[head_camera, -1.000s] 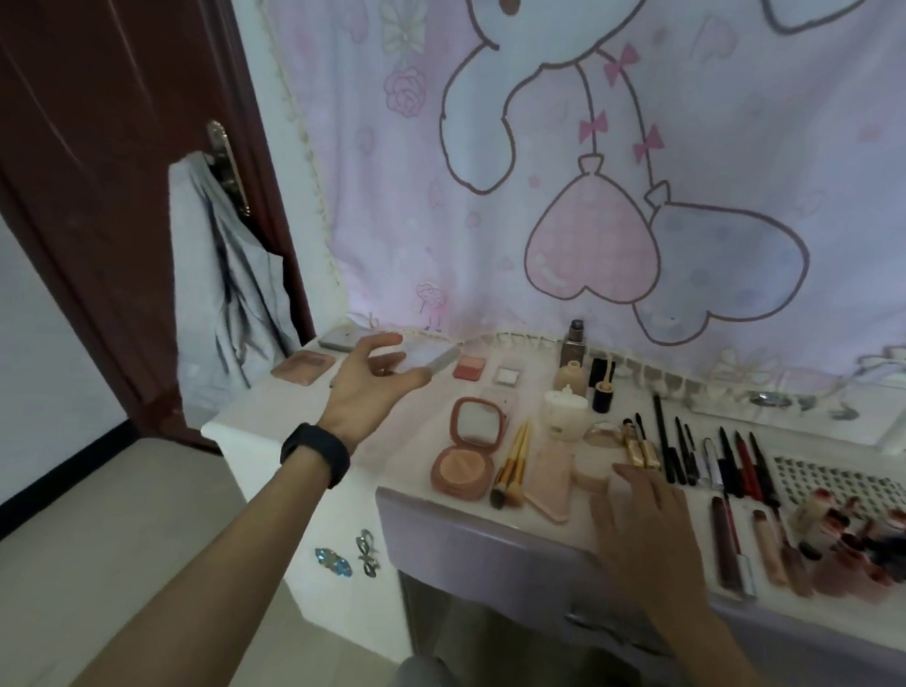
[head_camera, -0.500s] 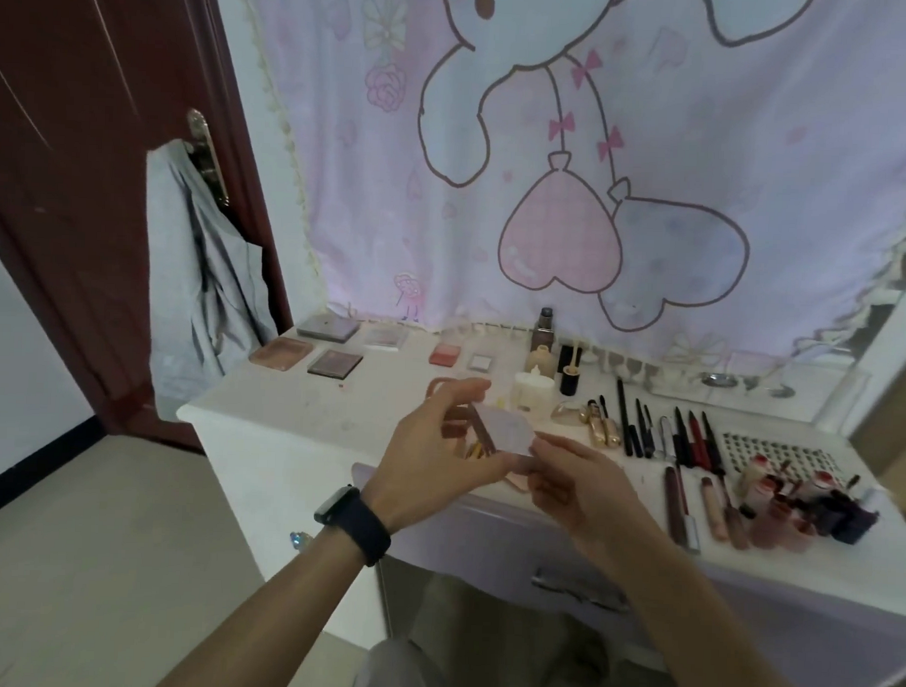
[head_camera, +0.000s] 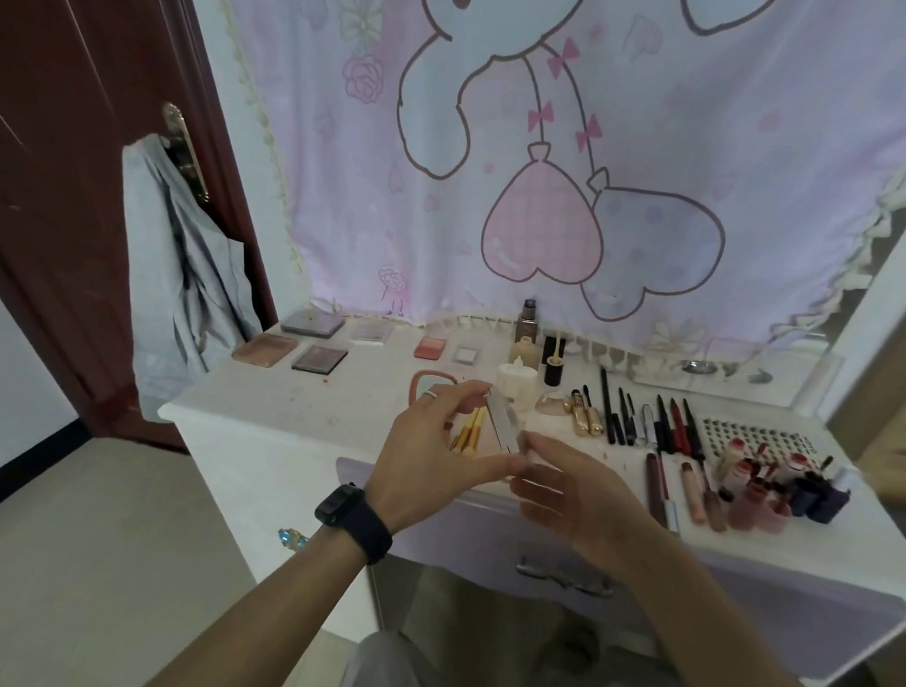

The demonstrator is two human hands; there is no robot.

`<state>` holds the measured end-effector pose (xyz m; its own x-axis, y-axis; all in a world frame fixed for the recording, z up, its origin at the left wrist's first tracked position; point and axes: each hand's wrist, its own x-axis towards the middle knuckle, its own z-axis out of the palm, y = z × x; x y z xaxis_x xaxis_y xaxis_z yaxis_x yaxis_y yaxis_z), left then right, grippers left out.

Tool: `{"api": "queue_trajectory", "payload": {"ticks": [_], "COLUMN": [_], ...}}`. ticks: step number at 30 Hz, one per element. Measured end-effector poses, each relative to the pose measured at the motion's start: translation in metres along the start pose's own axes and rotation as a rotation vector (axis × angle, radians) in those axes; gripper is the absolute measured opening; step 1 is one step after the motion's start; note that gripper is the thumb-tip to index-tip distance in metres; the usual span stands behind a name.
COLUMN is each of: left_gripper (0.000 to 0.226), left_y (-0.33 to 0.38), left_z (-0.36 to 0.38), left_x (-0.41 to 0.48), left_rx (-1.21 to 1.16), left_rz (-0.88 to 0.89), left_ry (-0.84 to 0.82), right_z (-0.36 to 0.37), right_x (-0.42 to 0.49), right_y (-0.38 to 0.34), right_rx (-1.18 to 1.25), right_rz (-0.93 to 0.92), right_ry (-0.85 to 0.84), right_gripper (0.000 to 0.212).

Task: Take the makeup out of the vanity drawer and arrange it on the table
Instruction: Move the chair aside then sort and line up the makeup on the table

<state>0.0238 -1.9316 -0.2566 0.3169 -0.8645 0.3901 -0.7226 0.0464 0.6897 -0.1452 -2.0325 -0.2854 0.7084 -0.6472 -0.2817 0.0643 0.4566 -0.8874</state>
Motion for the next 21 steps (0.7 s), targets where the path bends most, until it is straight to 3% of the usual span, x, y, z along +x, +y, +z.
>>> {"api": "queue_trajectory", "payload": {"ticks": [4, 7, 11, 13, 17, 21], "left_gripper": [0.078, 0.077, 0.067, 0.064, 0.077, 0.068], "left_y": [0.0, -0.005, -0.012, -0.014, -0.015, -0.018], "left_z": [0.005, 0.004, -0.008, -0.011, -0.002, 0.004], "left_x": [-0.001, -0.002, 0.003, 0.005, 0.005, 0.003], "left_rx": [0.094, -0.033, -0.514, -0.636, -0.707, -0.8], "left_rz": [0.112, 0.061, -0.299, -0.426, -0.497, -0.451], "left_ry": [-0.067, -0.18, -0.271, -0.332, -0.441, -0.416], "right_z": [0.003, -0.003, -0.013, -0.013, -0.007, 0.0], "right_x": [0.003, 0.004, -0.001, -0.003, -0.007, -0.011], "right_y": [-0.002, -0.004, -0.004, -0.002, 0.002, 0.004], "right_rx": [-0.365, -0.483, -0.599, -0.678, -0.746, -0.821], "right_rz": [-0.123, -0.244, -0.417, -0.508, -0.586, -0.601], "right_ry": [-0.012, 0.008, 0.001, -0.047, -0.134, -0.112], "right_gripper": [0.075, 0.065, 0.069, 0.072, 0.072, 0.075]}}
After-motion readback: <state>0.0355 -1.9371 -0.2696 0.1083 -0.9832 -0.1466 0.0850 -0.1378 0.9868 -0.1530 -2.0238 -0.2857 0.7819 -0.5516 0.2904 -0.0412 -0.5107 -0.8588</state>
